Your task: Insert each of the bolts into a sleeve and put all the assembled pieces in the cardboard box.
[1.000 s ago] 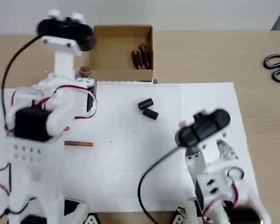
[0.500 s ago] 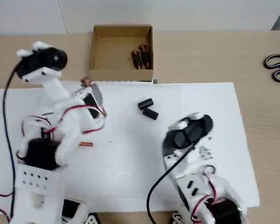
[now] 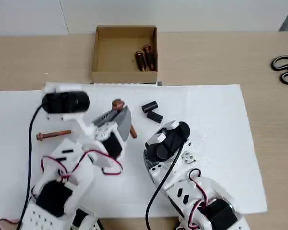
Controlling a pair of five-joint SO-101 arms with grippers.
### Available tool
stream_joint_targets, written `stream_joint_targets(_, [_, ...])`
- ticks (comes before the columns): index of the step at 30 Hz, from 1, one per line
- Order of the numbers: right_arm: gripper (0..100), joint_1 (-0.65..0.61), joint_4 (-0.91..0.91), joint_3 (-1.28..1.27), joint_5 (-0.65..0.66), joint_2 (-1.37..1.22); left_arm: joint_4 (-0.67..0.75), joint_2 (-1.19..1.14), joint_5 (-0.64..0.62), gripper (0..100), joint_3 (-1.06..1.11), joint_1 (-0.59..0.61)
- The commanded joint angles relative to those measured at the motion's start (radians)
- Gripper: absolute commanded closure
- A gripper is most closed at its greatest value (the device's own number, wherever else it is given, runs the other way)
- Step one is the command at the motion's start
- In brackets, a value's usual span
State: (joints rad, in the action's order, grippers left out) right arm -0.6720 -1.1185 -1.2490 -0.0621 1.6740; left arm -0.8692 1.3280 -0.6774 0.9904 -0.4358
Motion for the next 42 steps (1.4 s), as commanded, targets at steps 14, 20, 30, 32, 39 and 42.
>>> stream_joint_targets(14, [99.5, -0.091, 0.024, -0.018, -0.005, 0.007, 0.123, 0.397, 0.002, 99, 0.262, -0.097])
stream_joint_targets(20, [99.5, -0.097, 0.025, -0.018, -0.003, 0.007, 0.147, 0.388, 0.003, 99, 0.262, -0.097])
stream_joint_targets(30, [99.5, -0.097, 0.025, -0.008, -0.003, 0.008, 0.146, 0.394, 0.003, 99, 0.341, -0.129])
stream_joint_targets(32, [99.5, -0.097, 0.025, 0.006, -0.003, 0.008, 0.147, 0.394, 0.003, 99, 0.355, -0.155])
stream_joint_targets(39, [99.5, -0.096, 0.025, 0.008, -0.003, 0.008, 0.129, 0.394, 0.055, 99, 0.374, -0.175])
stream_joint_targets(42, [99.5, -0.093, 0.042, 0.008, -0.003, 0.008, 0.066, 0.394, 0.107, 99, 0.369, -0.226])
